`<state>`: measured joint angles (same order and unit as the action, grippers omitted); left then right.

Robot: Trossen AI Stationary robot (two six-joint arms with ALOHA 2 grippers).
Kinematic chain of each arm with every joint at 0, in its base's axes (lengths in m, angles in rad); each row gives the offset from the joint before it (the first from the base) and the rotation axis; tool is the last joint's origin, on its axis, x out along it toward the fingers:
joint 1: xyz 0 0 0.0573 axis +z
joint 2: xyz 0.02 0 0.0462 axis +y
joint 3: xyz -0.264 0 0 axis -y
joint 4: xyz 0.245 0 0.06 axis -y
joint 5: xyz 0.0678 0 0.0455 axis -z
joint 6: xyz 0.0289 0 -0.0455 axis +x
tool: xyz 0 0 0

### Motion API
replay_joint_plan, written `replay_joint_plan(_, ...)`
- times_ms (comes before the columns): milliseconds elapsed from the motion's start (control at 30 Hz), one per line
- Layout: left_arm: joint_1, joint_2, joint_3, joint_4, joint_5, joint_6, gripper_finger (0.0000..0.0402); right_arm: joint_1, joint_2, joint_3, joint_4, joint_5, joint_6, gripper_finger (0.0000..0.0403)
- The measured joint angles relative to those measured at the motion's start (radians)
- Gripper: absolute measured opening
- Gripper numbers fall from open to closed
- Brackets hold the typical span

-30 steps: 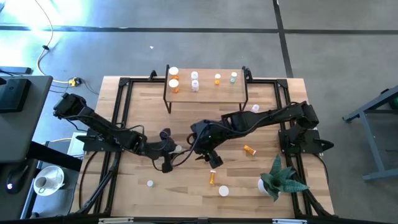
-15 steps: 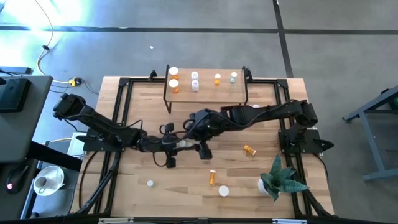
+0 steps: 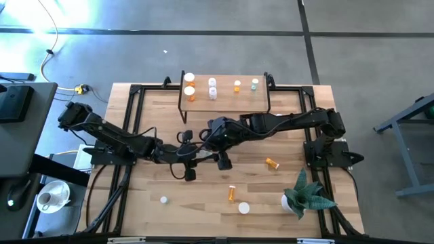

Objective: Pick and place medicine bottles onto shelf by color
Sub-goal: Put the top left dark green pill bottle on the shelf aligned with the other transparent pill bottle

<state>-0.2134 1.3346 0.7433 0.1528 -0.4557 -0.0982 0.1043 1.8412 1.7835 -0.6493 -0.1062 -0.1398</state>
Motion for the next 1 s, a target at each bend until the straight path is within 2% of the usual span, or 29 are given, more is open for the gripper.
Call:
replay_joint_plan(533,0.000,0.000,0.046,0.008,-0.019,0.023,0.0093,0.000,-0.001,0.000,0.003,0.004,0.000,0.0205)
replay_joint_plan(867,0.000,0.000,0.047,-0.003,-0.027,0.023,0.0093,0.000,-0.001,0.000,0.003,0.008,0.008,0.0120)
replay_joint_plan(1000,0.000,0.000,0.047,-0.003,-0.027,0.023,0.0093,0.000,-0.001,0.000,0.002,0.008,0.008,0.0103)
